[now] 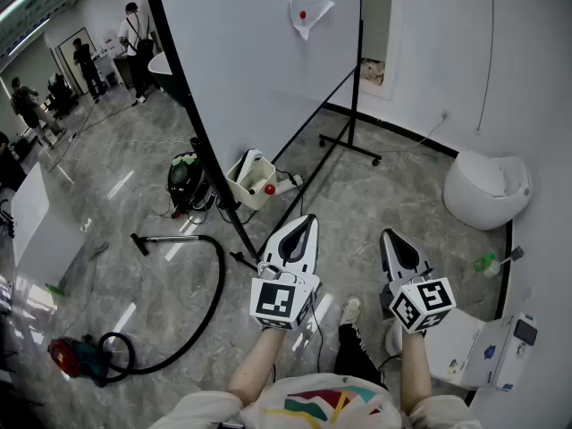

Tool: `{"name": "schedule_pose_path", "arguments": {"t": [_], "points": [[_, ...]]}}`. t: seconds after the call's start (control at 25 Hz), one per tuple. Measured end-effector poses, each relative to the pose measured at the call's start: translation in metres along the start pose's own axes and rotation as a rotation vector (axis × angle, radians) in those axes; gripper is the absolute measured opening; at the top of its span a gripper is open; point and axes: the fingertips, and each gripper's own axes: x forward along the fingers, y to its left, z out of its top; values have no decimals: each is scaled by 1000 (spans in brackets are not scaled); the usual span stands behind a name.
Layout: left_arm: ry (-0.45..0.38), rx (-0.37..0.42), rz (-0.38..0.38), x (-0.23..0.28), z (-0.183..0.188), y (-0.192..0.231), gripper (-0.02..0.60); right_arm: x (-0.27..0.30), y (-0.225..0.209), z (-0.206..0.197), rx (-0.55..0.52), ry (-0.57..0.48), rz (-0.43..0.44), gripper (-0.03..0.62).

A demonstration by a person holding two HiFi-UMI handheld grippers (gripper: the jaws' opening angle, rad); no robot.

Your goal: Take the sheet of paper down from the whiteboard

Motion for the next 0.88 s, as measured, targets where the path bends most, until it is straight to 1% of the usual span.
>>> {"name": "schedule_pose_path", "arguments": {"t": [0.2,0.32,0.48,0.56,0.76,0.88], "points": [[-1,13,38,123,-21,23,43,86,-101,11,9,0,29,12],[-10,32,87,192,-25,43,43,134,-159,24,26,3,56,12],[-9,37,150,270,-32,72,43,198,-222,37,6,15,93,12],[-8,49,171,300,-35,86,43,230,-244,45,0,7,109,12],[-8,65,237,361,-49,126,43,298,-279,51,-14,1,171,12],[-25,84,272,403,-58,152,43,343,-303,62,-34,-38,206,12]]}}
